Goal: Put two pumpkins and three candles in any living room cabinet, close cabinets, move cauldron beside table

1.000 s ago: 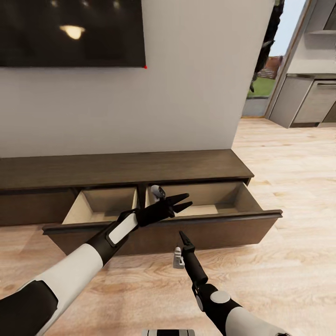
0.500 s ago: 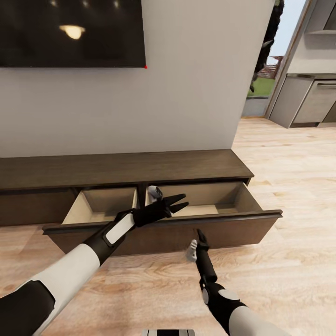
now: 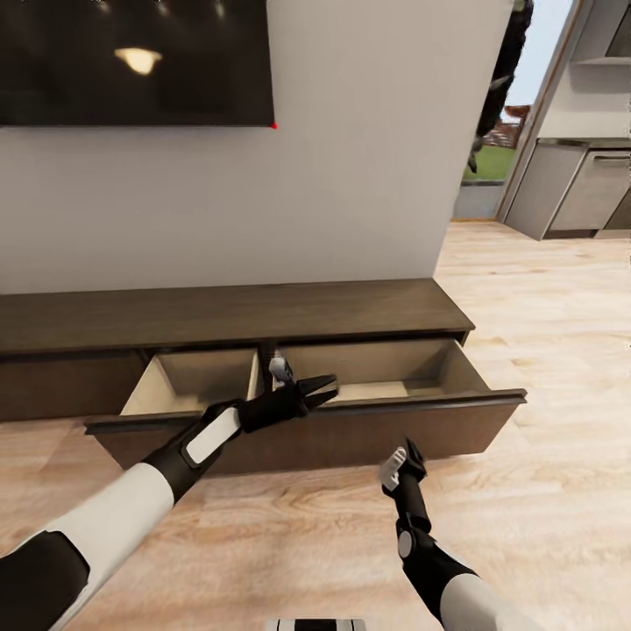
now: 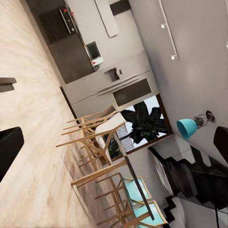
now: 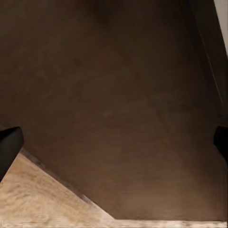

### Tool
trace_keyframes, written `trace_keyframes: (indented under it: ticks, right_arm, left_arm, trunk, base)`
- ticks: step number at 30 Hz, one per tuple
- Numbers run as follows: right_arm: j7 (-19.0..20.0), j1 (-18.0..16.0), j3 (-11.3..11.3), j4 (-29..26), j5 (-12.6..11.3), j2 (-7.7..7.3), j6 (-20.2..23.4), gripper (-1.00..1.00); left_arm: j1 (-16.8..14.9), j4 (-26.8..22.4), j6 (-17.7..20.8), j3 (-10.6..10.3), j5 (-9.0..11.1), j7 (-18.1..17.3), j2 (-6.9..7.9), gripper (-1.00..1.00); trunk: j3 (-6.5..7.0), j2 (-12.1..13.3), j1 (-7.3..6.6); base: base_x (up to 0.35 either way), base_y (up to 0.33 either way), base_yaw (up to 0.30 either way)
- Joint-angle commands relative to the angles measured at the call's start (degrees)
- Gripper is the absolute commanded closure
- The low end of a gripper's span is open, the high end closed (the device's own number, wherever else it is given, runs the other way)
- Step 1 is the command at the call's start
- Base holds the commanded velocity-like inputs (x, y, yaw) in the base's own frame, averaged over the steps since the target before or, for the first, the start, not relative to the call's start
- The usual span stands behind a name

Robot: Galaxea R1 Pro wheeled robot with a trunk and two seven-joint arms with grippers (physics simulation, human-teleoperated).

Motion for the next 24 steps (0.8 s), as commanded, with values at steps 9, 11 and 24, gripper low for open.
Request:
trace_keyframes:
  ticks: [9, 11, 24]
  right_arm:
    - [8.97, 0.00, -5.08, 0.25, 0.02, -0.62, -0.30, -1.00]
    - [11.16, 0.00, -6.41, 0.22, 0.06, -0.62, -0.34, -1.00]
    - [15.71, 0.07, -8.21, 1.45, 0.43, 0.19, -3.65, -1.00]
  left_arm:
    - [6.76, 3.72, 0.18, -0.24, -4.37, 0.19, 5.72, -1.00]
    - [7.09, 7.37, 0.10, -0.22, -6.08, 0.11, 6.29, -1.00]
    - [8.85, 38.39, -9.84, -0.20, -16.13, 0.31, 5.33, -1.00]
  trunk:
    - [0.00, 0.00, 0.00]
    - [0.00, 0.00, 0.00]
    - [0.00, 0.00, 0.00]
  base:
    - [-0.303, 0.000, 0.000]
    - [-0.257, 0.000, 0.000]
    - [-0.181, 0.000, 0.000]
